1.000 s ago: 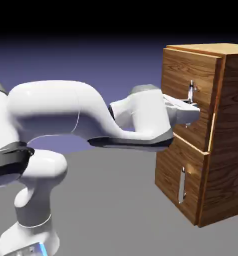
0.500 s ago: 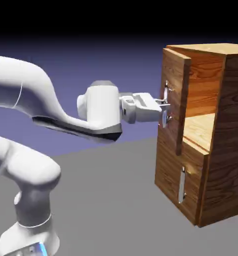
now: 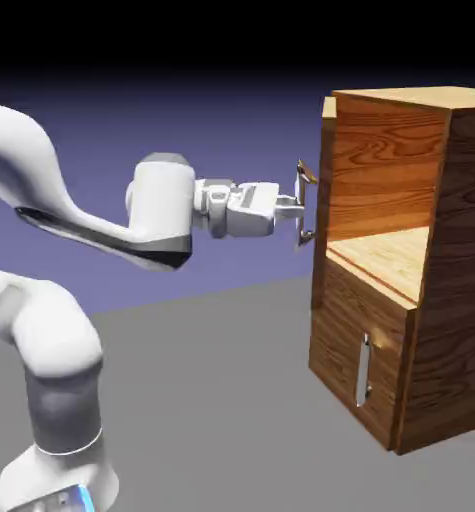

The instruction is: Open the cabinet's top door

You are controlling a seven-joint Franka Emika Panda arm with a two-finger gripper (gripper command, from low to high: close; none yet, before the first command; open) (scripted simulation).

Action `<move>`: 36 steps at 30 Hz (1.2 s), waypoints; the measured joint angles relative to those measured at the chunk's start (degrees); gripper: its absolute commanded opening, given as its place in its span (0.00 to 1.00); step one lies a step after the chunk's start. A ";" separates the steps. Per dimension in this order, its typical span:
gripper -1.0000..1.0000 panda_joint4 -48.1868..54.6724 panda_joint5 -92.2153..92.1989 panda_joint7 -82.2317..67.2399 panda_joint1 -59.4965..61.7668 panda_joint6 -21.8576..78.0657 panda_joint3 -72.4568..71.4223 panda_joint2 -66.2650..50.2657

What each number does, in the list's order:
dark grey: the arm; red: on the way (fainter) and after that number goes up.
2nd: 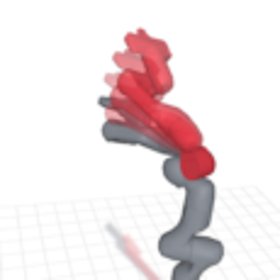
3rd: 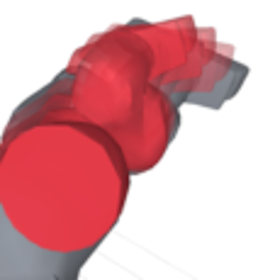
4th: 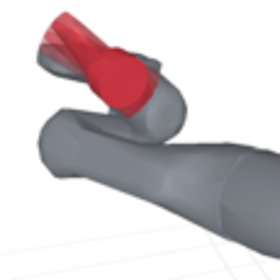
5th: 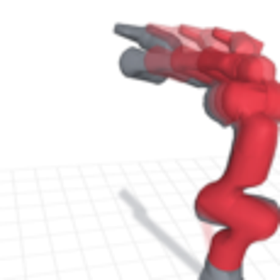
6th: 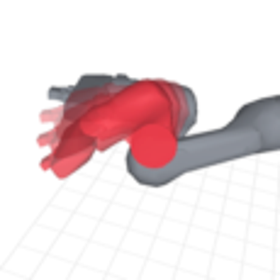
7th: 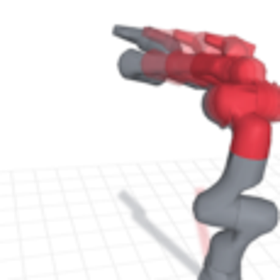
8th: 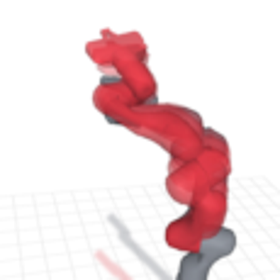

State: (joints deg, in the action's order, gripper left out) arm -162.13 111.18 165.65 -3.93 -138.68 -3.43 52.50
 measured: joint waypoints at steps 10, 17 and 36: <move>0.00 -0.56 -24.91 -7.64 -2.05 16.80 -15.81 1.65; 0.00 5.77 -40.98 -8.87 -1.87 33.92 -29.38 -4.24; 0.00 37.44 -58.02 -0.75 23.93 76.73 -67.74 -31.93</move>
State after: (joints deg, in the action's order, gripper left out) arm -124.69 53.16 164.90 20.00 -61.95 -71.16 20.56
